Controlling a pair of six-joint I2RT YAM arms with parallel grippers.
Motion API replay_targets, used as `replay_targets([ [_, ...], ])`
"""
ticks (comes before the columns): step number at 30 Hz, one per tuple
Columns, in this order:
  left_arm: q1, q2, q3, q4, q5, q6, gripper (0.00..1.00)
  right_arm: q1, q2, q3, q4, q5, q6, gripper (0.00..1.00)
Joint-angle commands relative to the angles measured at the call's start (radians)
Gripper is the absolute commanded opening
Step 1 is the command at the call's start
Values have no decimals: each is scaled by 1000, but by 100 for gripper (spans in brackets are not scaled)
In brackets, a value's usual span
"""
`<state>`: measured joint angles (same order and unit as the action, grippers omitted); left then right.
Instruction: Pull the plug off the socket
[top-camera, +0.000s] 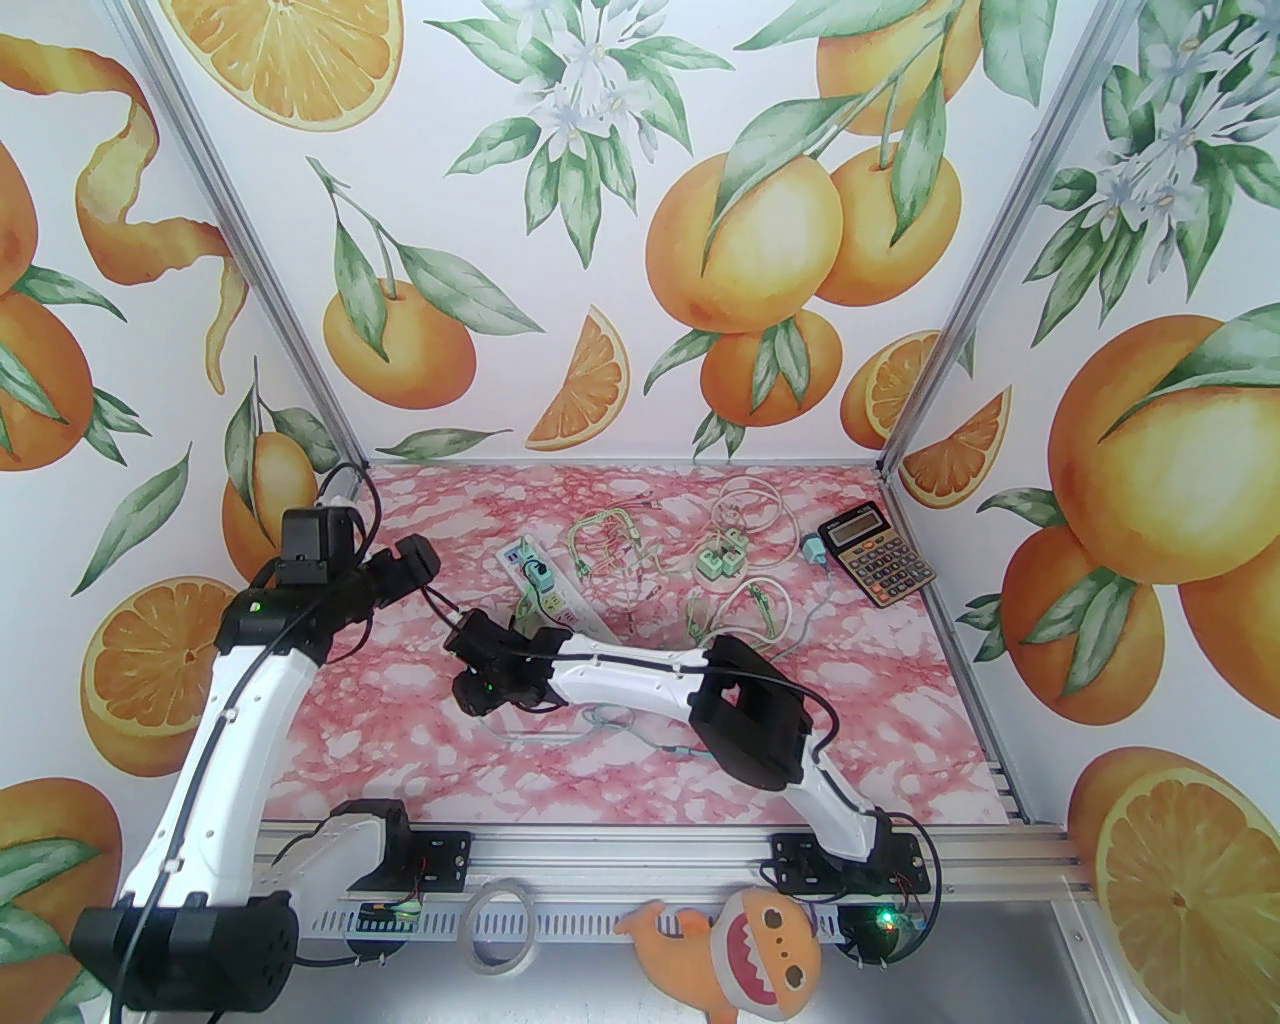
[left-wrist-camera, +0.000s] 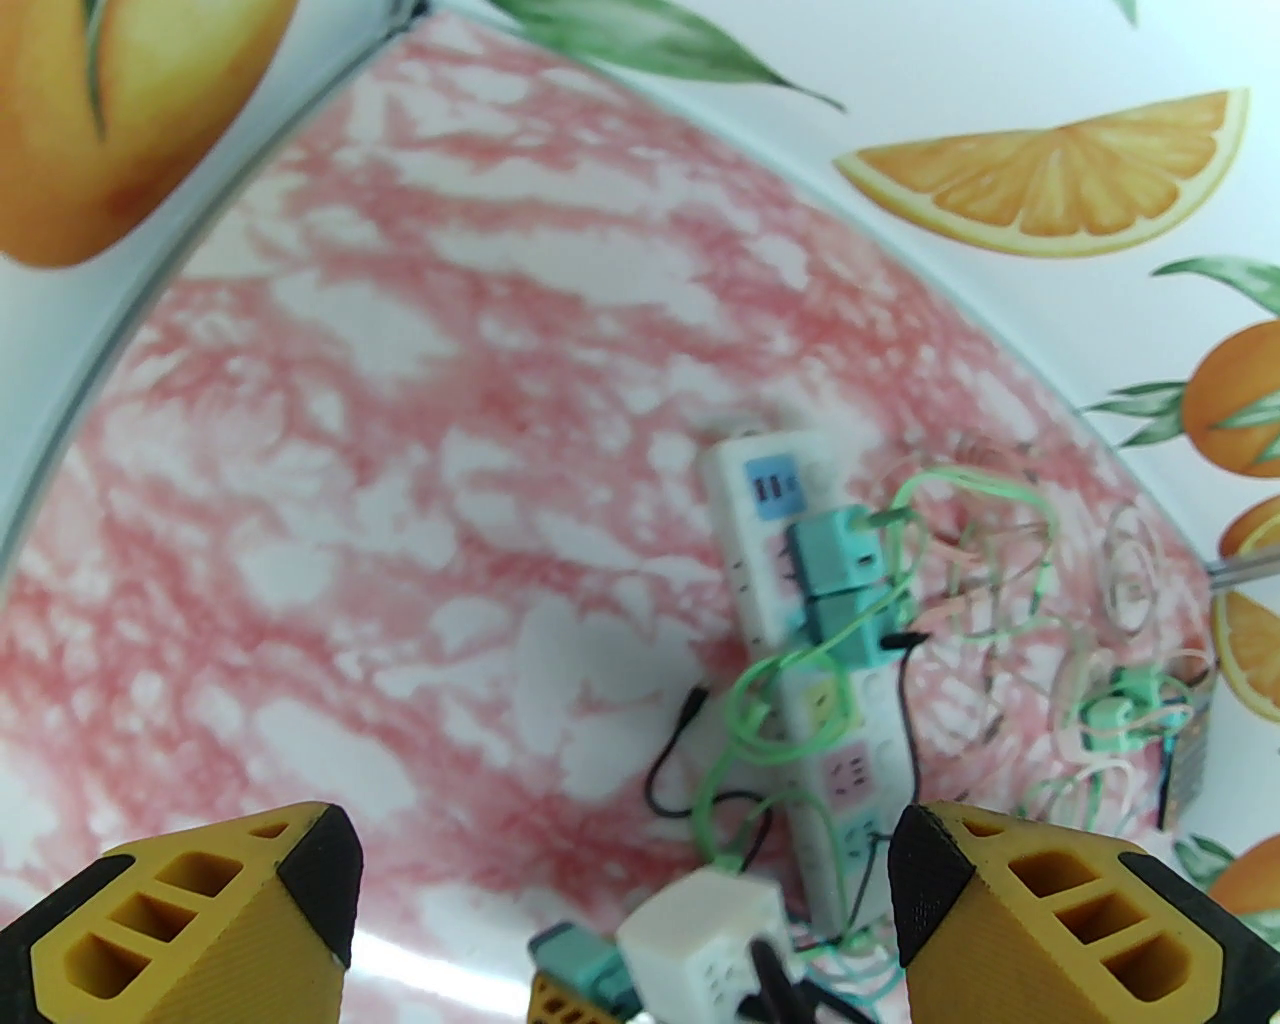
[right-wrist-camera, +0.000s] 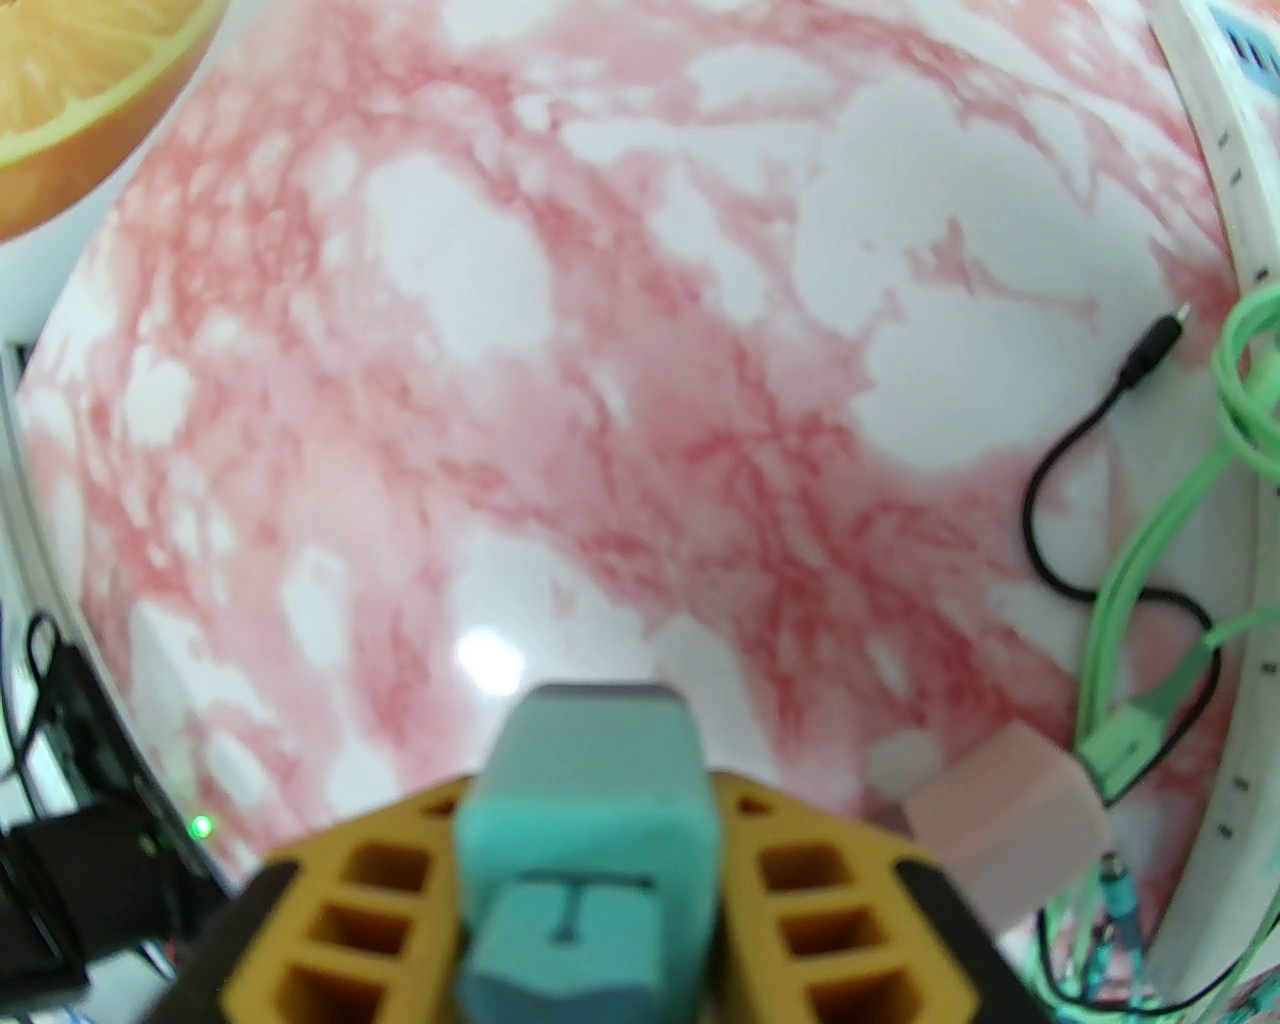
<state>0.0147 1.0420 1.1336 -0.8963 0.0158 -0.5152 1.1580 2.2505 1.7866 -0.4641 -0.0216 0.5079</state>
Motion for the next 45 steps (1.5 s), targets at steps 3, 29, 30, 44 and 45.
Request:
replay_targets([
  [3, 4, -28, -20, -55, -15, 33, 91, -3, 28, 53, -17, 55, 47, 51],
  [29, 2, -27, -47, -44, -63, -22, 90, -4, -42, -10, -233, 159, -197, 71],
  [30, 2, -33, -47, -49, -71, -27, 90, -4, -38, -11, -240, 170, -206, 70],
  [44, 2, 29, -57, 39, -37, 12, 91, -4, 81, 55, -379, 217, -211, 71],
  [45, 2, 33, -58, 48, -27, 15, 91, -4, 82, 56, -389, 226, -209, 71],
])
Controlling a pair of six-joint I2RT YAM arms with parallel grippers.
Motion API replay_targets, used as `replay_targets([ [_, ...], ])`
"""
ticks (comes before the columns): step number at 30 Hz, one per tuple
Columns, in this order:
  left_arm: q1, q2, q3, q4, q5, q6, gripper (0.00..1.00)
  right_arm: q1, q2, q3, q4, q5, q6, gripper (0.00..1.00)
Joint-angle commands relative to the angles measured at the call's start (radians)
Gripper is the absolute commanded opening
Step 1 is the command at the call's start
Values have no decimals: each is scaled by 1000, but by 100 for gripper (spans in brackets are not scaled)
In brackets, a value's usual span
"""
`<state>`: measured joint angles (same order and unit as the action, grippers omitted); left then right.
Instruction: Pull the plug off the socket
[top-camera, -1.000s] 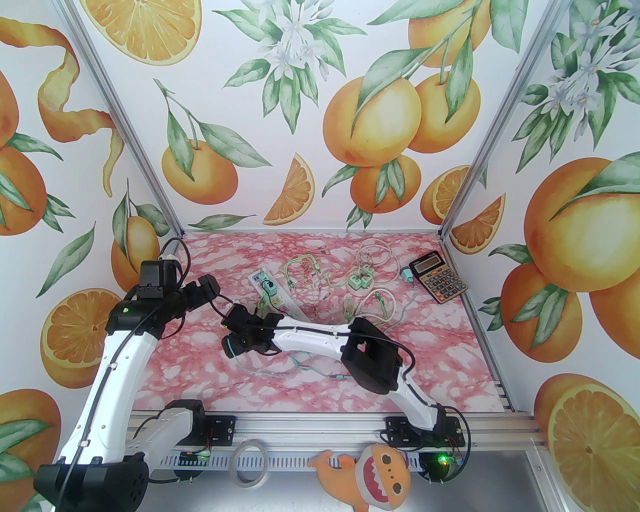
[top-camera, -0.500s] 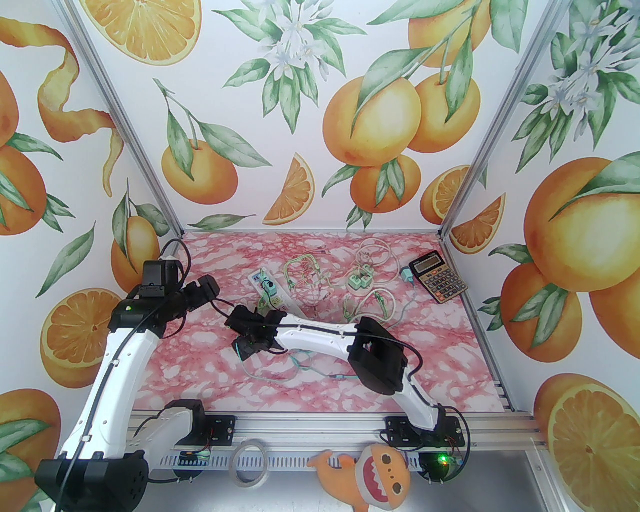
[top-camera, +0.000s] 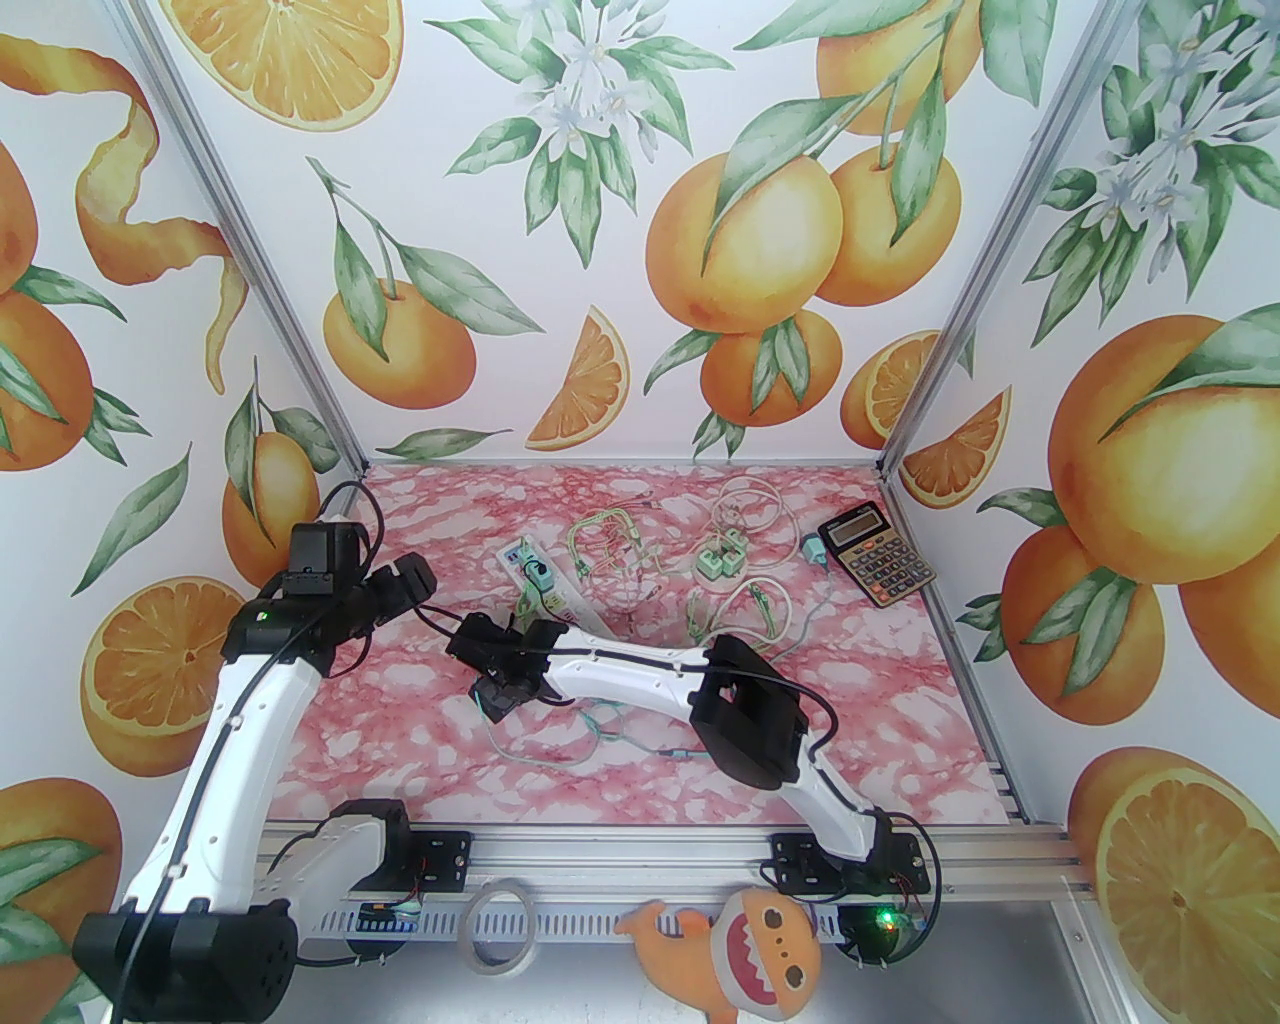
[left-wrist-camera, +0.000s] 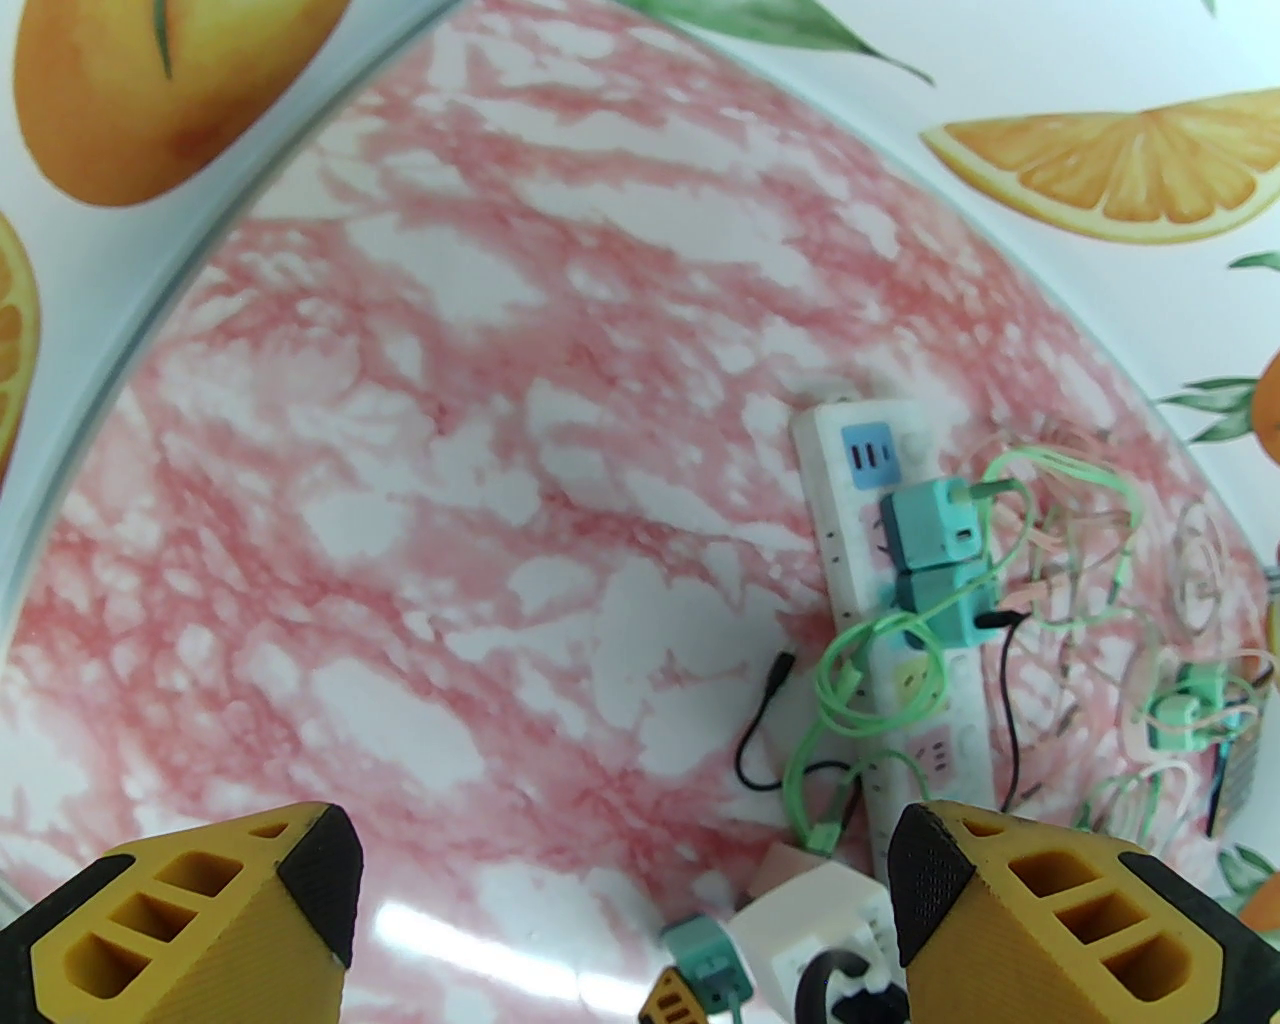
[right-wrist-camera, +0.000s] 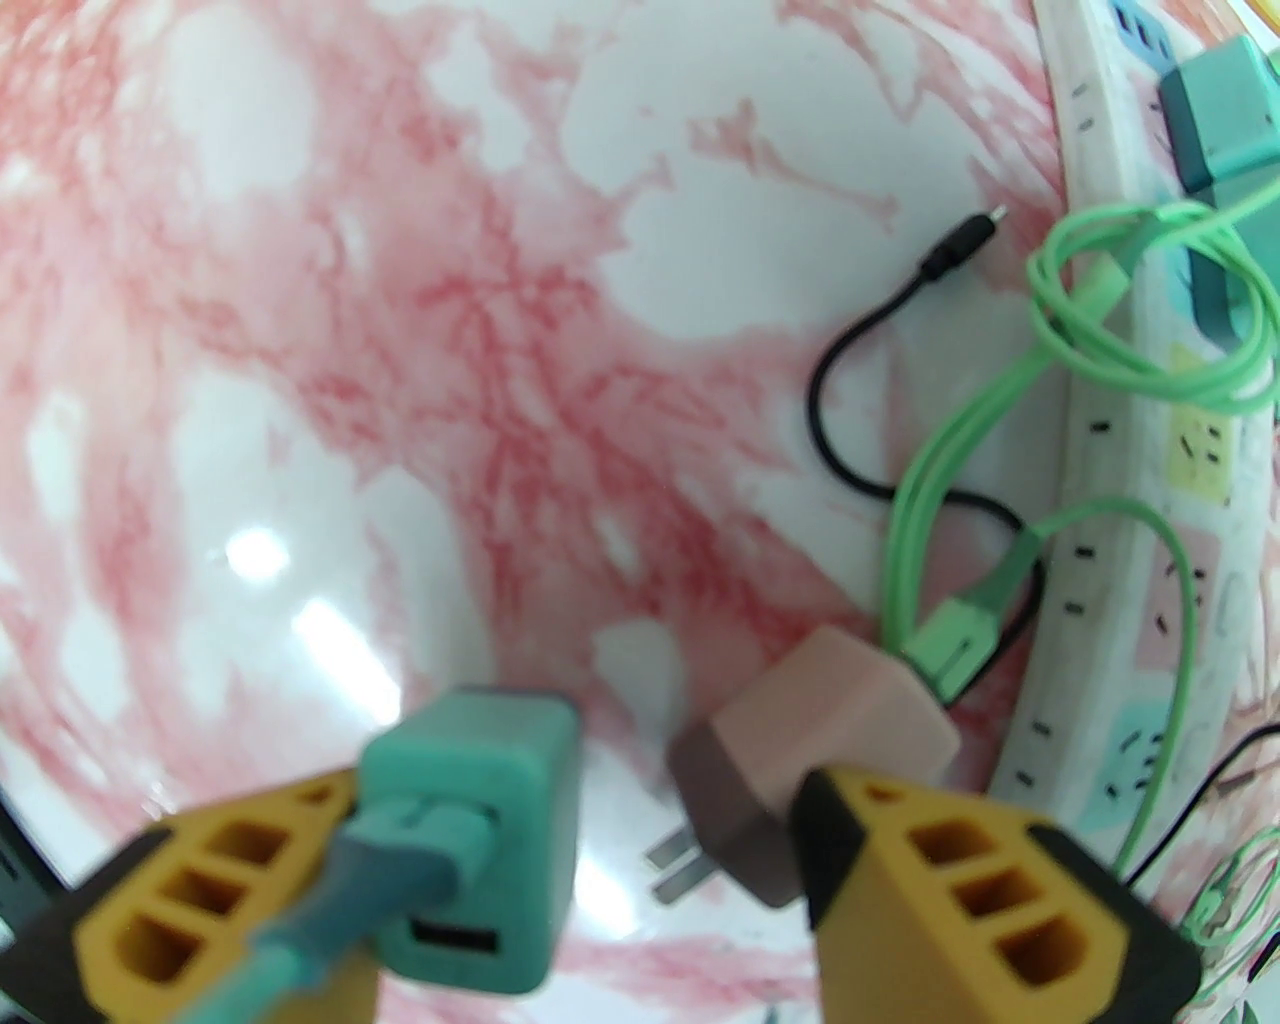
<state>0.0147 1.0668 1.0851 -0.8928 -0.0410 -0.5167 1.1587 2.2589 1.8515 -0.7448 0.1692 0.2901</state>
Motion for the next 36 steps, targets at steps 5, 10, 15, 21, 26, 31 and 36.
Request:
replay_targets([
  [5, 2, 28, -21, 62, 36, 31, 91, -5, 54, -77, -93, 83, 1, 72],
  [10, 2, 51, -31, 66, 47, 29, 91, -6, 24, -123, -102, 85, -5, 71],
  [15, 3, 53, -46, 46, 38, 14, 91, -40, -51, -170, -75, -4, -5, 72],
  [21, 4, 38, -58, 36, 37, -9, 91, -123, -144, -214, -19, -272, -4, 73],
  [26, 4, 38, -45, 36, 35, -16, 91, -123, -115, -100, -231, -142, -147, 78],
  [31, 3, 42, -54, 37, 43, -24, 91, -118, -44, -42, -340, -62, -174, 77],
  [36, 4, 32, -62, 41, 41, -18, 91, -88, -19, -13, -381, 44, -178, 78],
])
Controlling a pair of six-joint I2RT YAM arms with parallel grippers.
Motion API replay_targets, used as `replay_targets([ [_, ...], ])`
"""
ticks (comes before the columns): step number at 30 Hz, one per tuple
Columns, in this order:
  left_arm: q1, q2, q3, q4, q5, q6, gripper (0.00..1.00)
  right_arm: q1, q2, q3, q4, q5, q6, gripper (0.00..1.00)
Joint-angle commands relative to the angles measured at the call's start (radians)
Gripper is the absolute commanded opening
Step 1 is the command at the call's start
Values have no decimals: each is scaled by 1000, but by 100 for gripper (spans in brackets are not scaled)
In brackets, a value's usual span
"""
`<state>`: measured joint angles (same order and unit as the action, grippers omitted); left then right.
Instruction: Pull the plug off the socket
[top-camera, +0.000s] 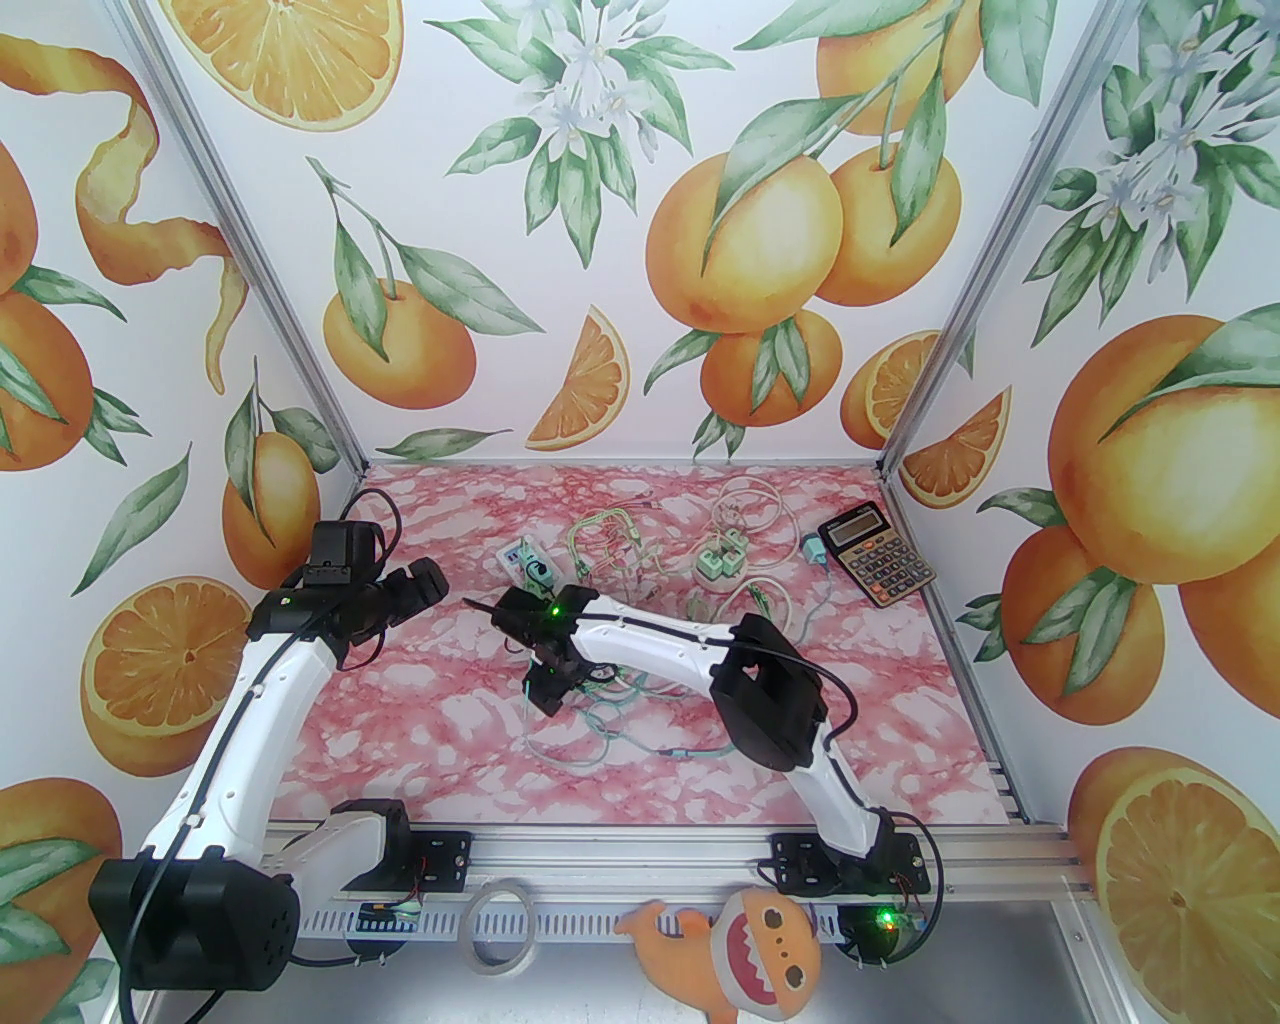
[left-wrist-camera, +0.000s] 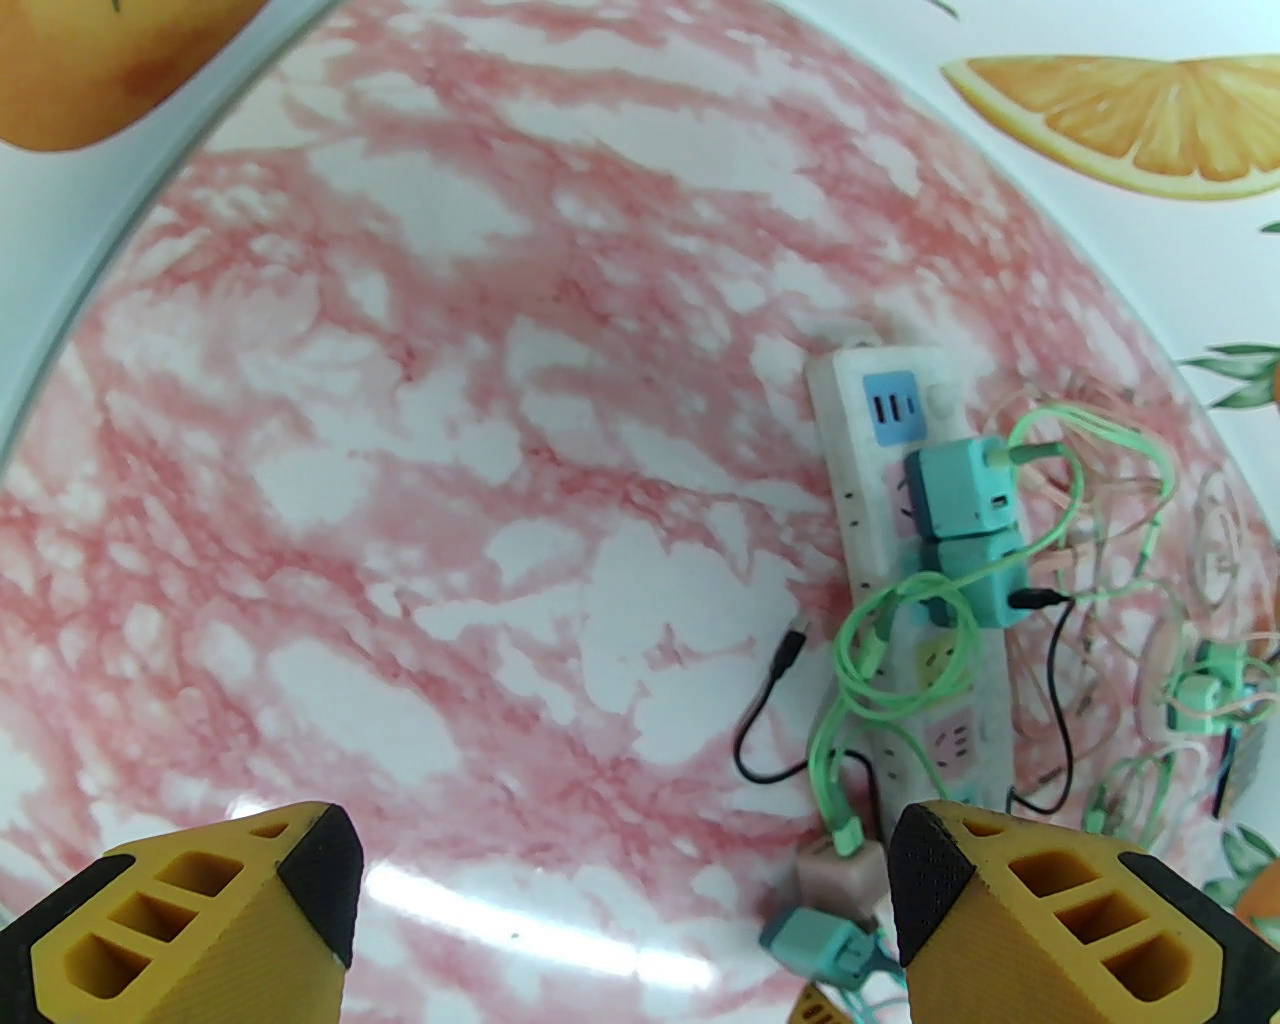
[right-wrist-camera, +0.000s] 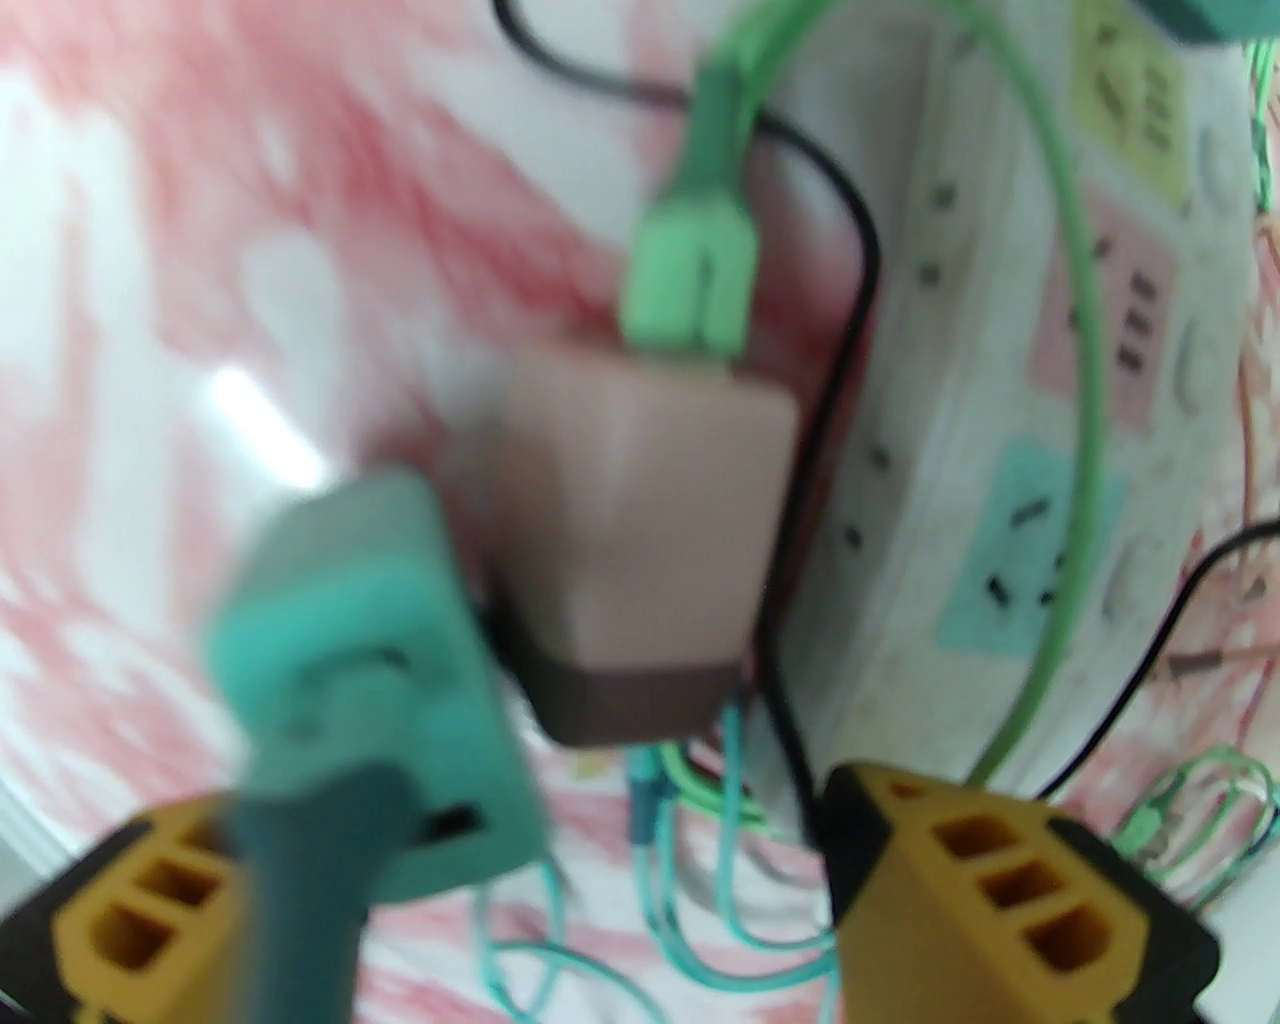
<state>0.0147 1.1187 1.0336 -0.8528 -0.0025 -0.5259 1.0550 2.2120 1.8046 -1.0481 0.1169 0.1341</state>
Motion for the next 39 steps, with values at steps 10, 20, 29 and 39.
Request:
replay_targets([
  [10, 3, -8, -7, 6, 3, 12, 91, 54, 20, 130, -202, 258, -63, 80],
  [20, 4, 0, -14, 22, 11, 18, 91, 33, -72, -9, -190, 342, -48, 89],
  [29, -4, 3, -3, 44, 82, 29, 89, -67, -259, -86, -9, 169, 39, 87],
  [39, -217, 108, 66, 89, 76, -10, 77, -251, -395, -295, 336, -119, 225, 37],
])
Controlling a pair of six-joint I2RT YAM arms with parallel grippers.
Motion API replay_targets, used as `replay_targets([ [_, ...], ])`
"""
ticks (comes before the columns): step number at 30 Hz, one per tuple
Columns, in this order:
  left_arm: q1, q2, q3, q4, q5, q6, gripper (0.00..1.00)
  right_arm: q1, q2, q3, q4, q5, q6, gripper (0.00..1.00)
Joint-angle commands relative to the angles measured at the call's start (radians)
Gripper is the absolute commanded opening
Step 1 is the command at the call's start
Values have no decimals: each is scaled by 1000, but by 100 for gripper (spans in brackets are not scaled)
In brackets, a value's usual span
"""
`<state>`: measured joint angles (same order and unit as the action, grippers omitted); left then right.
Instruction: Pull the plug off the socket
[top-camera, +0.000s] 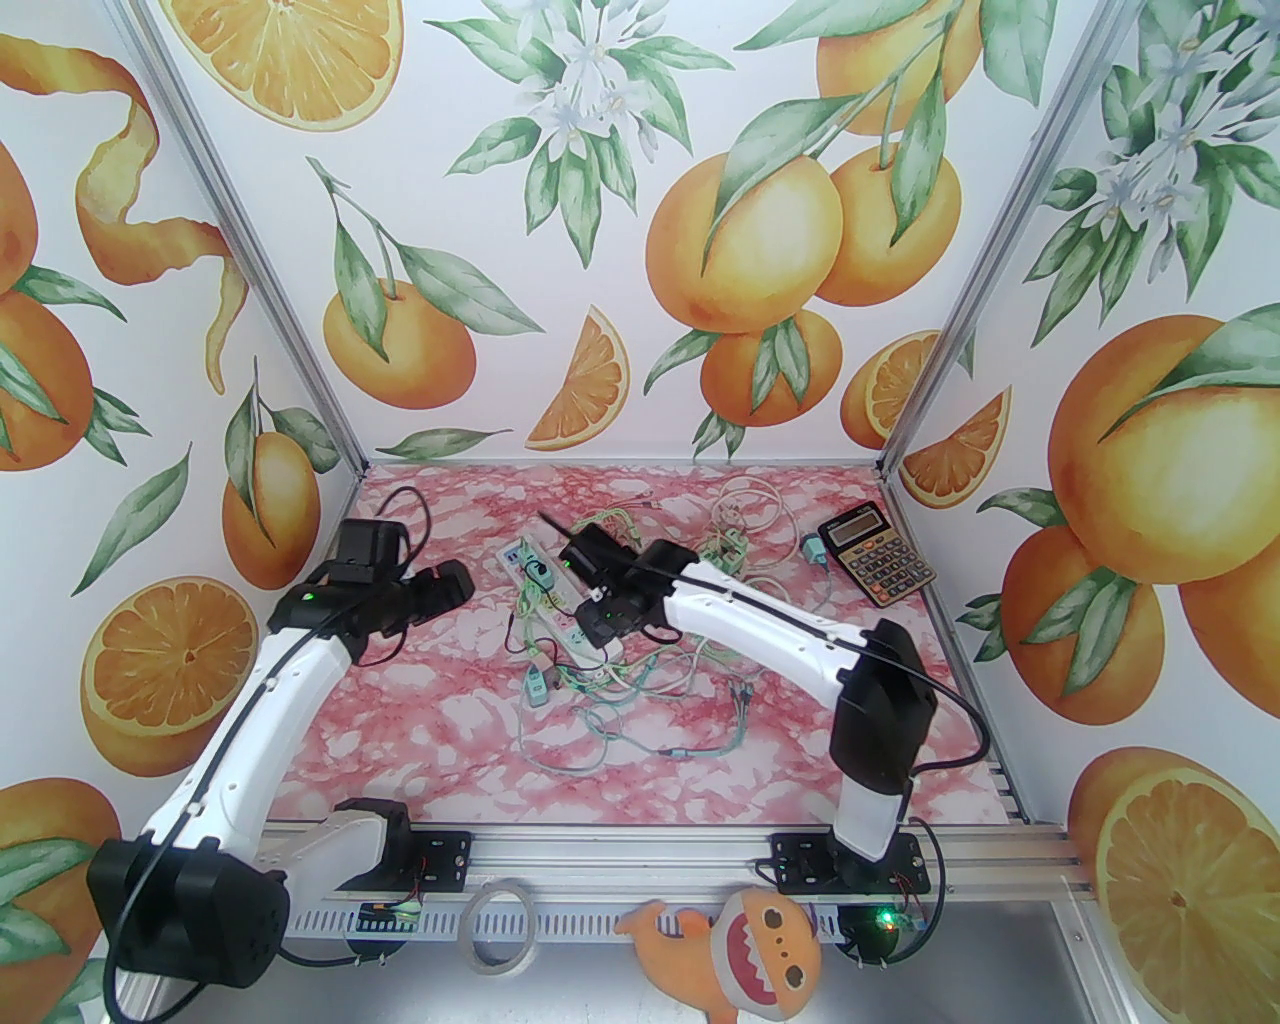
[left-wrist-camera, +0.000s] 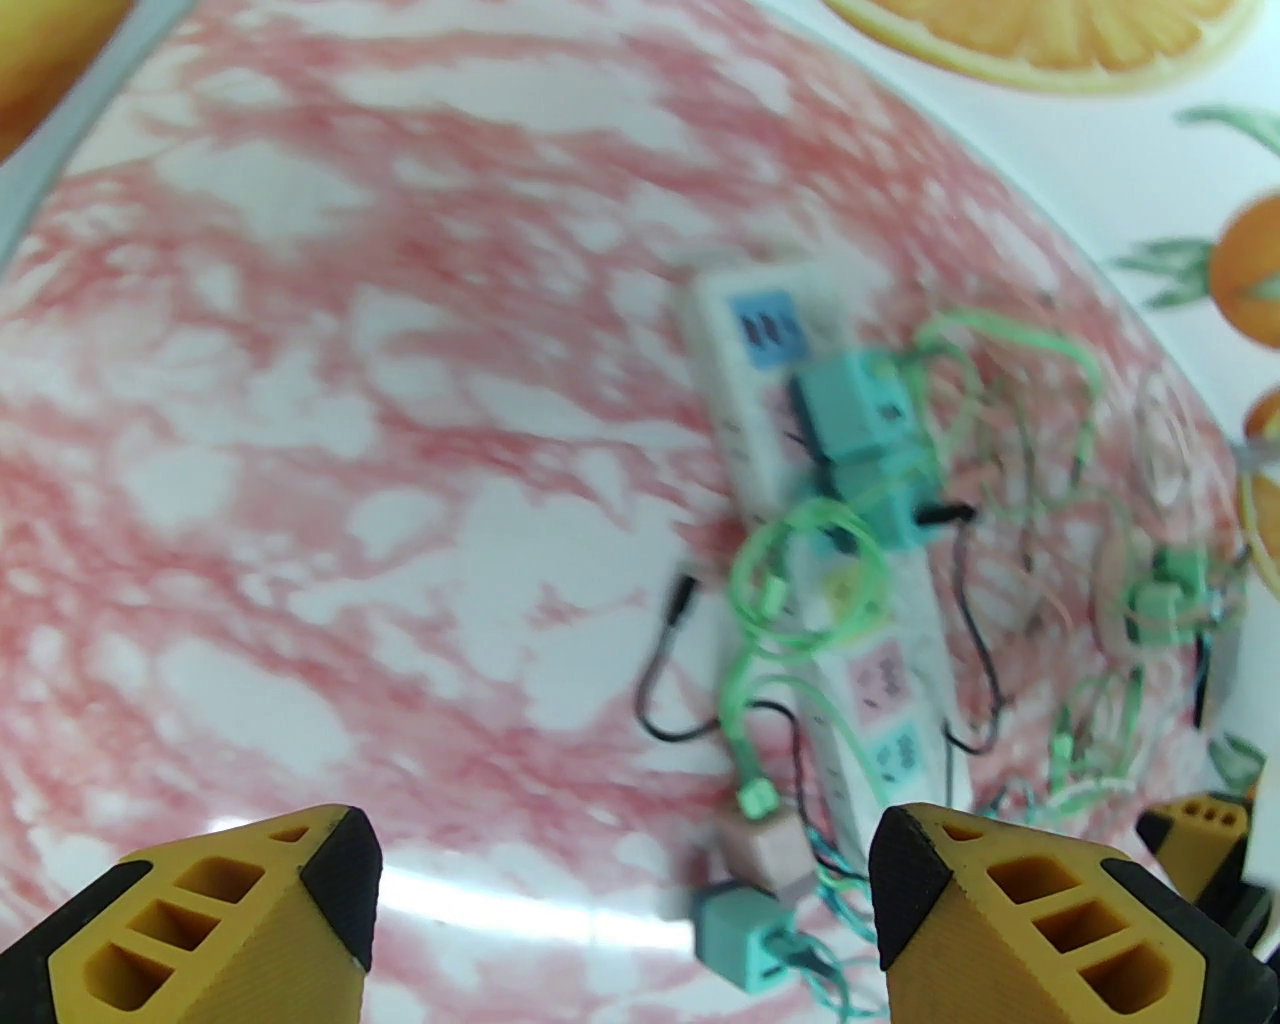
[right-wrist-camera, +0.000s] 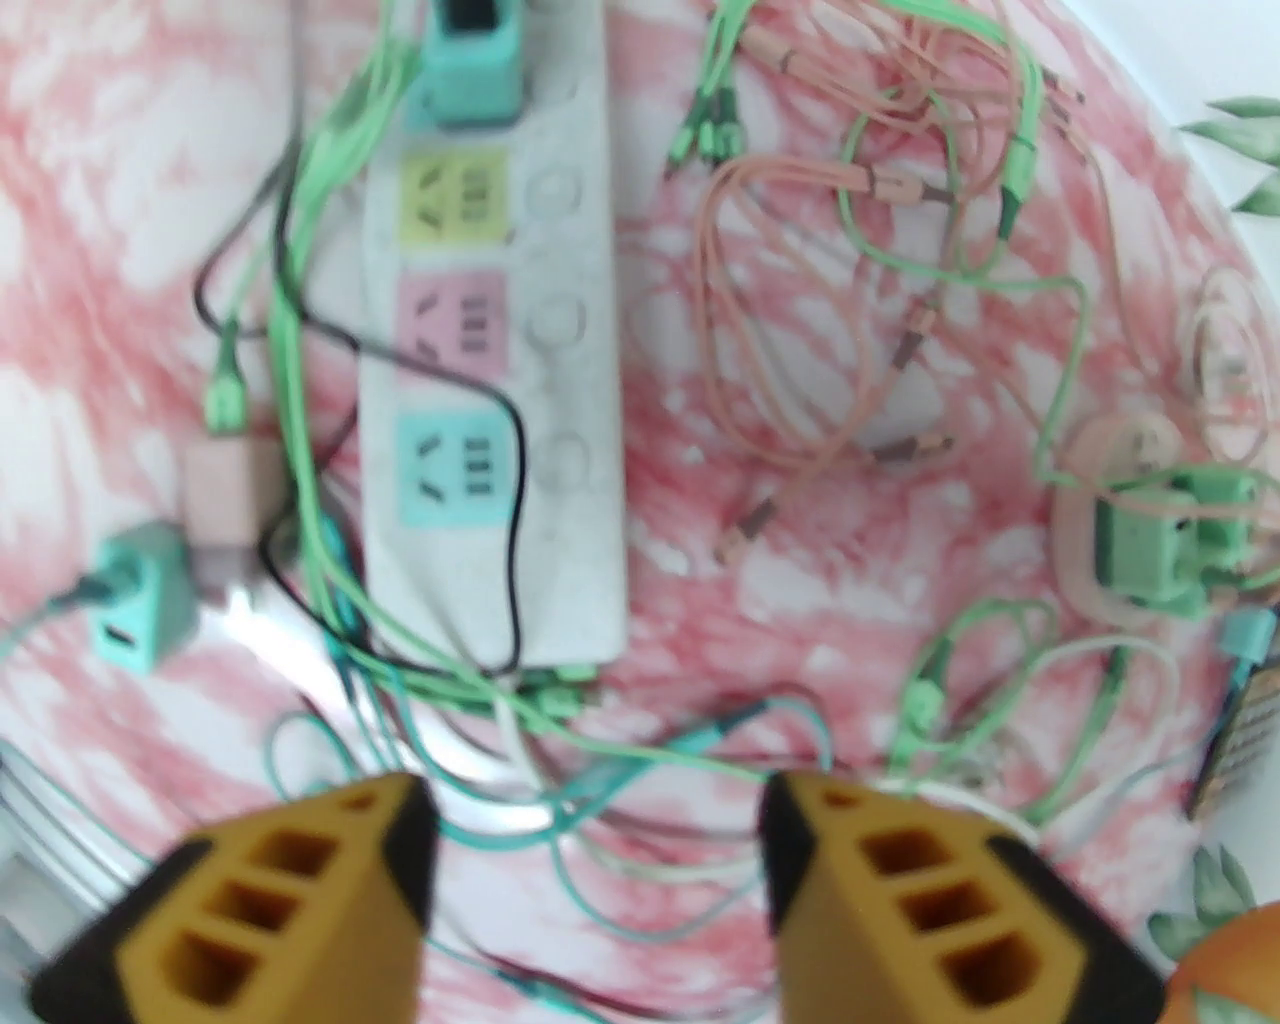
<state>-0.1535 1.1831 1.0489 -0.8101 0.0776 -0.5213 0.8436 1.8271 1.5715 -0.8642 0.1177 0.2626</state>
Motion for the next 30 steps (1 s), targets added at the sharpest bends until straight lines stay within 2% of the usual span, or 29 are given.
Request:
replay_targets([
  [1, -72, 64, 63, 46, -13, -23, 76, -52, -9, -76, 179, -123, 110, 36],
  [6, -195, 205, 178, 30, -81, -54, 69, -101, -4, -141, 275, -115, 169, 23],
  [11, -241, 299, 251, 5, -114, -79, 66, -120, -6, -173, 327, -113, 196, 21],
  [13, -286, 455, 356, -37, -152, -121, 64, -135, 0, -200, 370, -109, 210, 21],
  [19, -310, 629, 505, -68, -187, -135, 64, -144, -7, -234, 403, -125, 211, 21],
  [23, -322, 722, 608, -146, -246, -145, 64, -150, -8, -247, 408, -135, 210, 21],
  [30, -324, 769, 629, -187, -312, -170, 64, -156, -15, -261, 412, -152, 204, 22],
])
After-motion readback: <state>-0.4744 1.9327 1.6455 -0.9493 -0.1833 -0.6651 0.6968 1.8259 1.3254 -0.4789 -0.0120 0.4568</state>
